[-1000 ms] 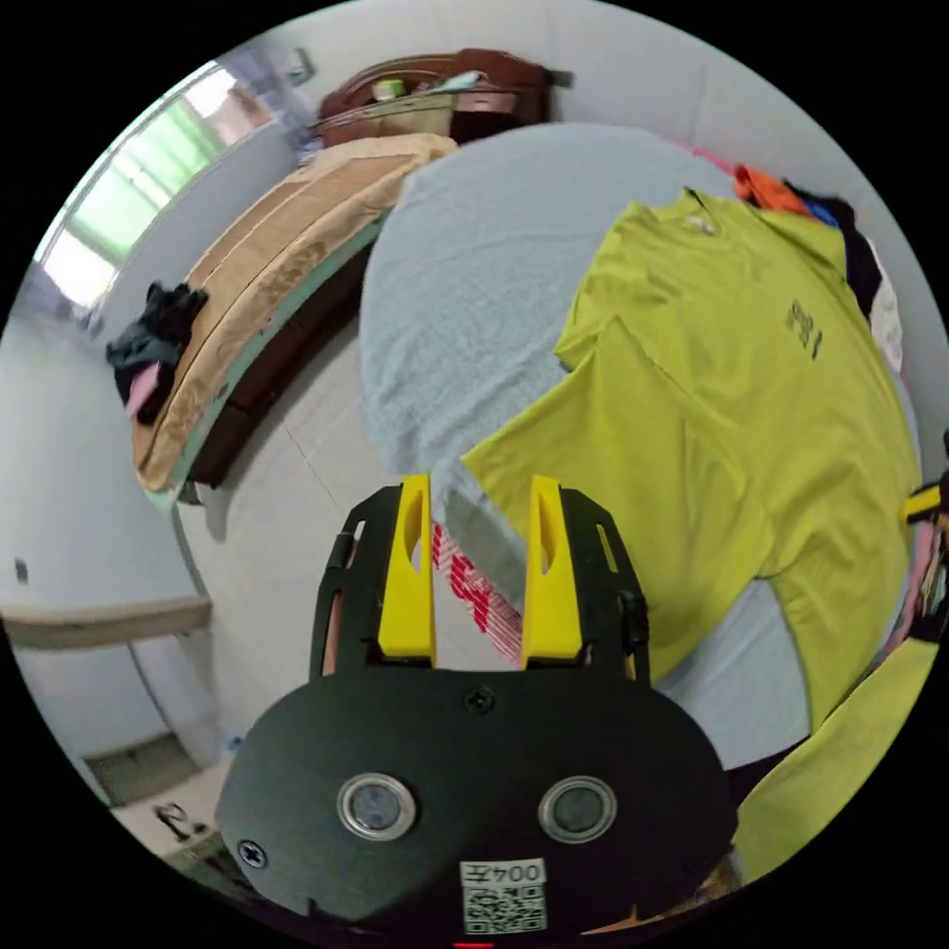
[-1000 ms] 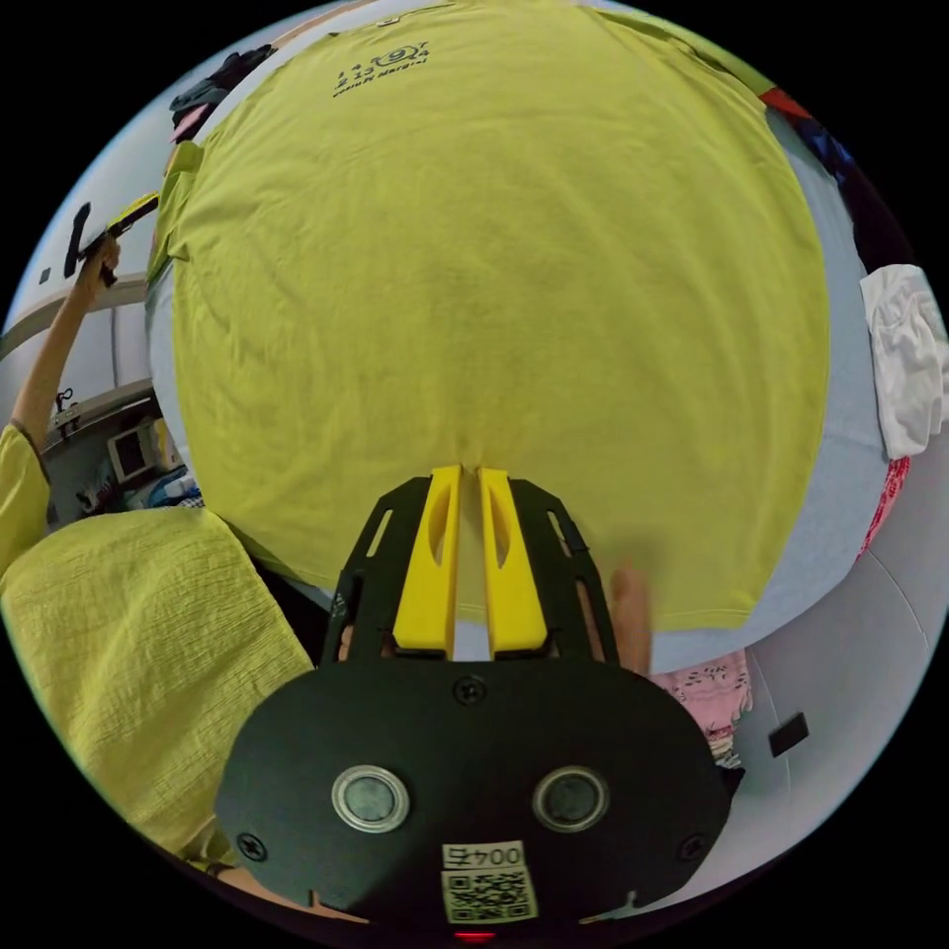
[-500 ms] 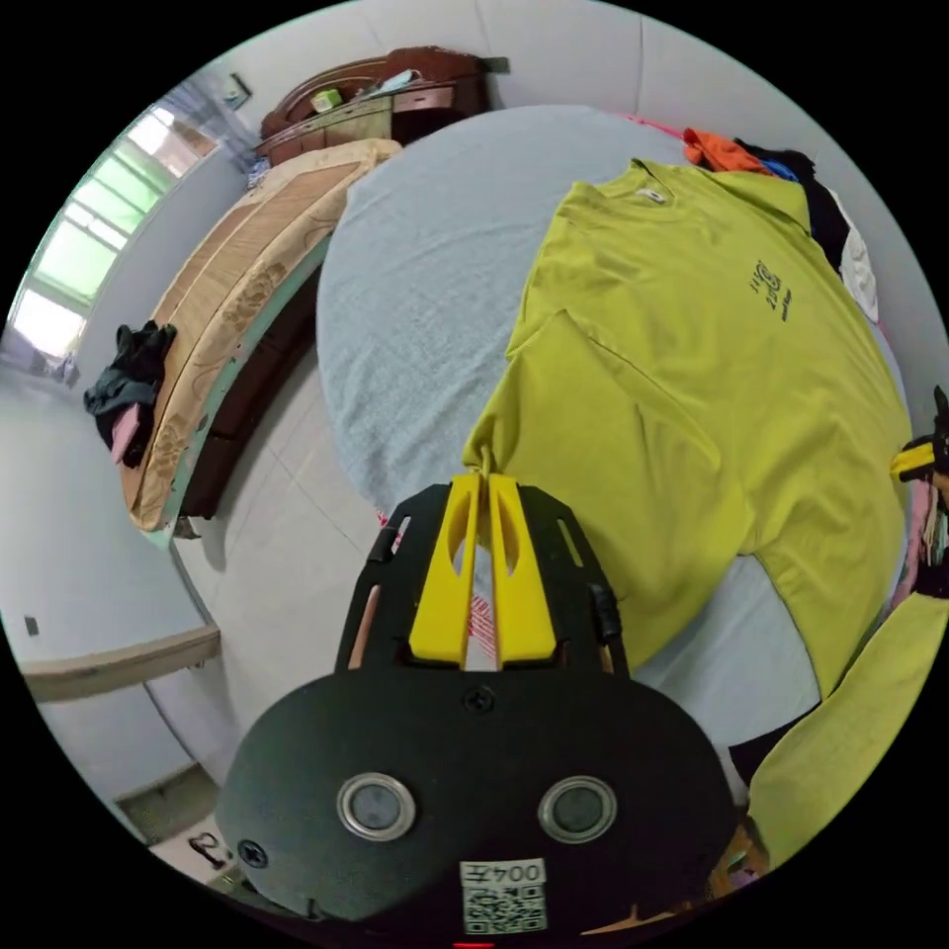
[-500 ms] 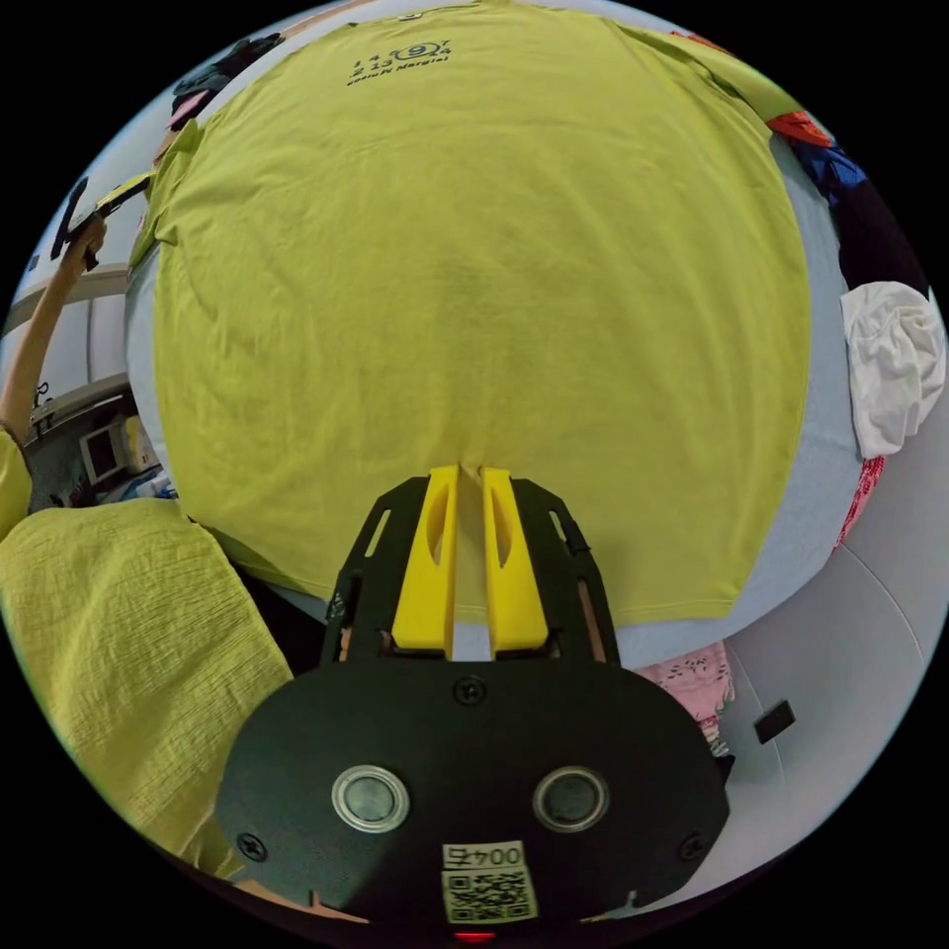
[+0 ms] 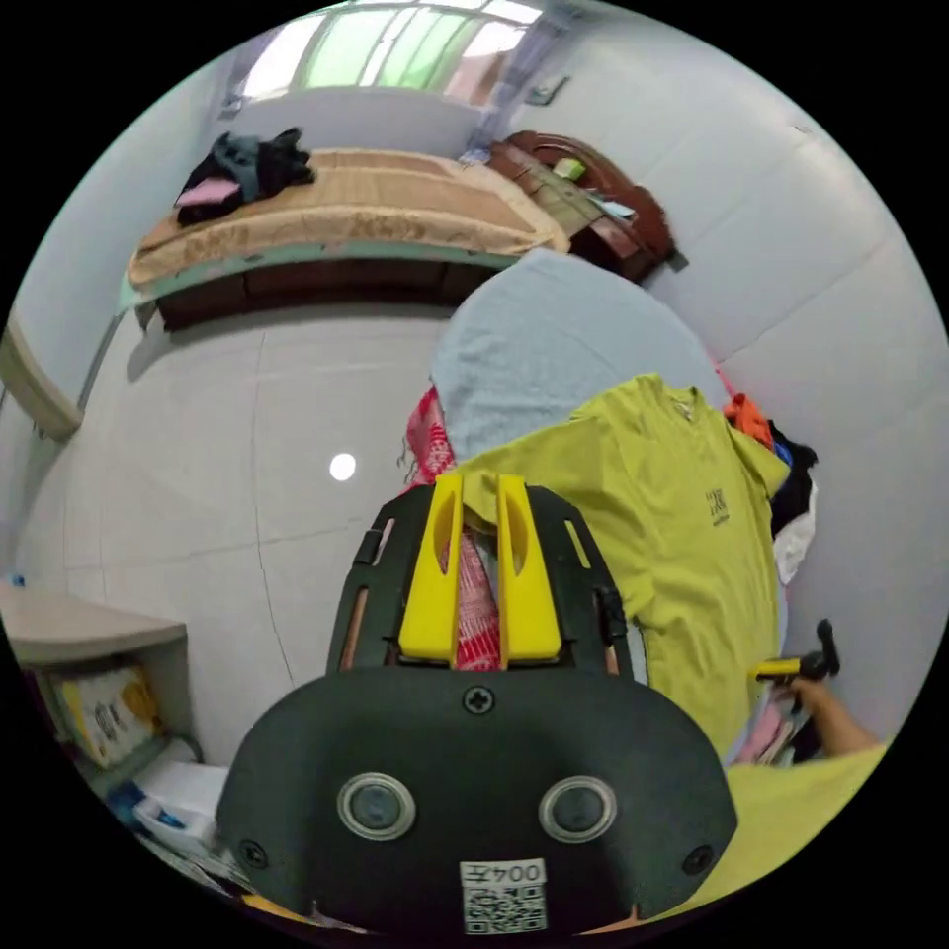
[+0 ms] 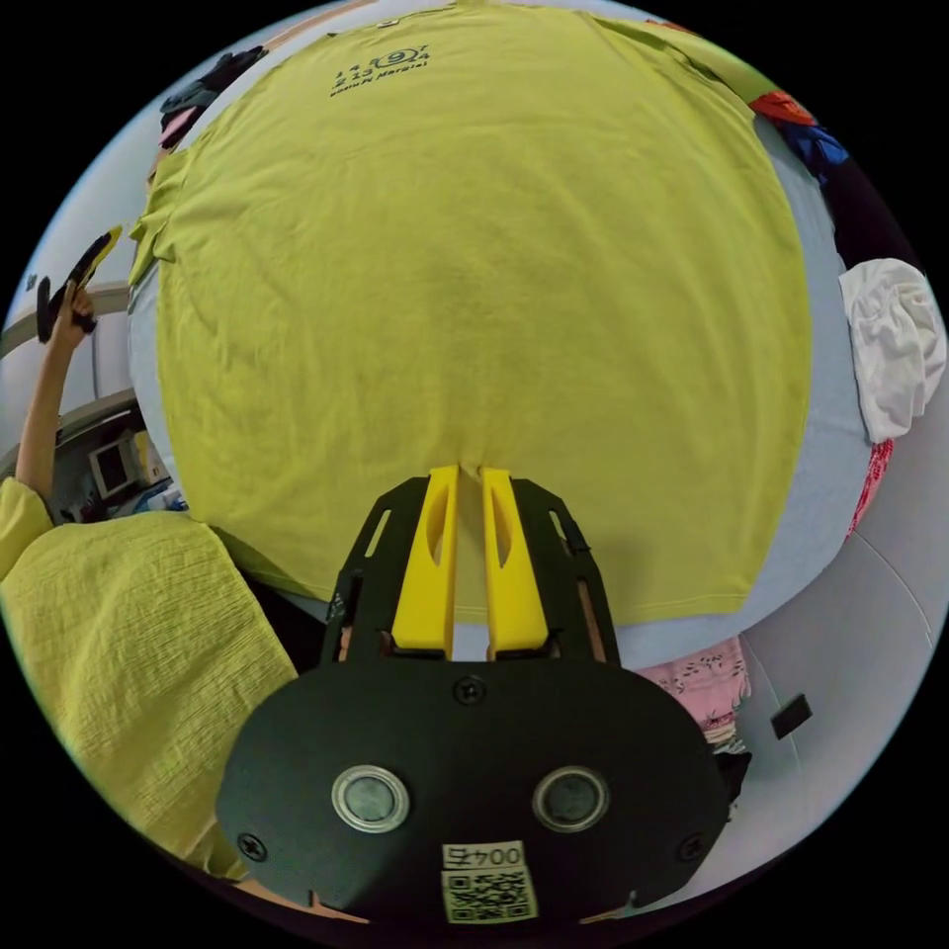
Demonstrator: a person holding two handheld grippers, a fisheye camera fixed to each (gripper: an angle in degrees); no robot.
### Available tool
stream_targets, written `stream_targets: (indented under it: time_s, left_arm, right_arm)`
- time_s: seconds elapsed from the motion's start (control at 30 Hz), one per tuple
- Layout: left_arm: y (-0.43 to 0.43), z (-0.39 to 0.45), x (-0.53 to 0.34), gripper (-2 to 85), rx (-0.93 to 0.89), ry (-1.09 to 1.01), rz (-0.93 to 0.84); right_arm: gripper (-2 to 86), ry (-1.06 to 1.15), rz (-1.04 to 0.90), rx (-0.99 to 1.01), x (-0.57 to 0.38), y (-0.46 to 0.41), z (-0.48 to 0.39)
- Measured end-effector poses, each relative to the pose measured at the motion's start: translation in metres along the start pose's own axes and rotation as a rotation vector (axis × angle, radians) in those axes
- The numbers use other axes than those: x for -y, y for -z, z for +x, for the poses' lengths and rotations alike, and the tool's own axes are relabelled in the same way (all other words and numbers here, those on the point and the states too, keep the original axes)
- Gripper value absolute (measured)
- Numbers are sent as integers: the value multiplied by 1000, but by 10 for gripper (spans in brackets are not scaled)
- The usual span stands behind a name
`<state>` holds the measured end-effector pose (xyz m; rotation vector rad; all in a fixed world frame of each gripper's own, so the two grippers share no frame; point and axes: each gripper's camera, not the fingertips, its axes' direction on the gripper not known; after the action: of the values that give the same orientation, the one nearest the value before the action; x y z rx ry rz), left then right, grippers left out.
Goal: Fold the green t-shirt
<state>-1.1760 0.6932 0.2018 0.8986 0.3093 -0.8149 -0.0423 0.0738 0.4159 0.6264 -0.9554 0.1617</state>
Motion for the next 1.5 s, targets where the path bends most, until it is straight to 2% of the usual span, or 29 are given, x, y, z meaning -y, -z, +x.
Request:
stream_targets:
  time_s: [0.07,0.13,0.23,0.4,0.5,0.6,0.7,0.83,1.03,1.23,1.4,1.5]
  left_arm:
    - [2,27,-27,68,2,-155,-51]
    - [-5,71,-69,74,124,-345,-82]
    - [-22,108,-100,82,283,-443,-54]
    - [-71,120,-93,58,246,-469,-244]
    - [-60,112,-78,33,224,-377,-241]
    - [-66,104,-80,26,205,-339,-359]
    - [-56,111,-91,30,201,-300,-331]
    - [-63,191,-108,43,-13,-362,-262]
    - [-151,351,-151,32,-164,-485,-456]
    - [-201,448,-197,24,-53,-542,-574]
    - [-223,477,-210,20,54,-471,-588]
    - [-231,488,-212,19,98,-423,-587]
  right_arm:
    - [45,0,1,7,1,1,2]
    - [46,4,-1,10,3,3,4]
    - [47,7,-8,17,7,5,6]
    - [47,2,-11,15,11,8,8]
    - [47,-1,-1,8,11,10,8]
    - [46,0,17,16,10,11,11]
    - [46,-2,50,31,6,13,14]
    - [47,22,102,28,-1,14,13]
    - [90,129,148,89,-10,18,13]
    - [101,207,193,-34,-38,34,43]
    - [67,237,214,-112,-51,42,96]
    - [33,257,154,-156,-44,31,108]
